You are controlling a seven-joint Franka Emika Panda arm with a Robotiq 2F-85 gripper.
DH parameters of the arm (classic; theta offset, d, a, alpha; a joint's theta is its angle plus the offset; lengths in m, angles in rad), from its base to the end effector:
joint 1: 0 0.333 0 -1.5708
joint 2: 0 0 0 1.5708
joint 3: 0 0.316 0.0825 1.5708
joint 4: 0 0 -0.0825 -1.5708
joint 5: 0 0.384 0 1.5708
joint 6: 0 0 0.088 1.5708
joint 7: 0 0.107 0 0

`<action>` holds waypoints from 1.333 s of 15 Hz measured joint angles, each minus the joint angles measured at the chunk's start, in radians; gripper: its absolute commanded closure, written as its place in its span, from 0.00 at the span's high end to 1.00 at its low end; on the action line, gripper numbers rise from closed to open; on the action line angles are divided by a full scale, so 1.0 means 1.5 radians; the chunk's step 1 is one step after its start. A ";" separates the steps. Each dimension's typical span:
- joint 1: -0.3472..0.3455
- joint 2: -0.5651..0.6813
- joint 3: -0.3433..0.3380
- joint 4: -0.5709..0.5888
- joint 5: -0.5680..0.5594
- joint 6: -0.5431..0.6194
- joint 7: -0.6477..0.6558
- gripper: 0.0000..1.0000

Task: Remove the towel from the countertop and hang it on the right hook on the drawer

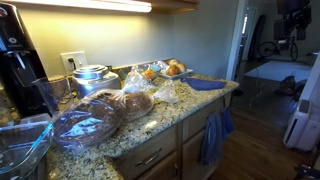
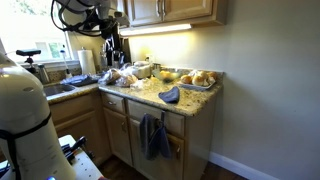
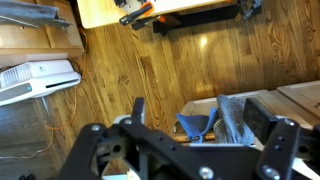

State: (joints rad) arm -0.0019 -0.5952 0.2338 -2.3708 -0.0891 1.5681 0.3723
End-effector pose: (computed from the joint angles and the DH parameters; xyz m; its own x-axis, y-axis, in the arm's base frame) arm 0.3412 0.0813 0.5164 0.9722 -0.1992 -0.1233 -0.1586 -0.9469 0.2795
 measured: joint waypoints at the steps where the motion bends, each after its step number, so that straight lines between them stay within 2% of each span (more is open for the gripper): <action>1: 0.000 0.011 -0.008 -0.002 -0.013 0.022 -0.004 1.00; 6: -0.002 0.087 -0.072 -0.025 -0.069 0.194 -0.064 1.00; 11: -0.005 0.168 -0.131 -0.025 -0.078 0.344 -0.160 1.00; 14: -0.005 0.192 -0.141 -0.016 -0.075 0.352 -0.191 1.00; 20: -0.005 0.194 -0.141 -0.012 -0.076 0.352 -0.194 1.00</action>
State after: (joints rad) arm -0.0094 -0.3035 0.0224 -2.3888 -0.2029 2.0967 0.0818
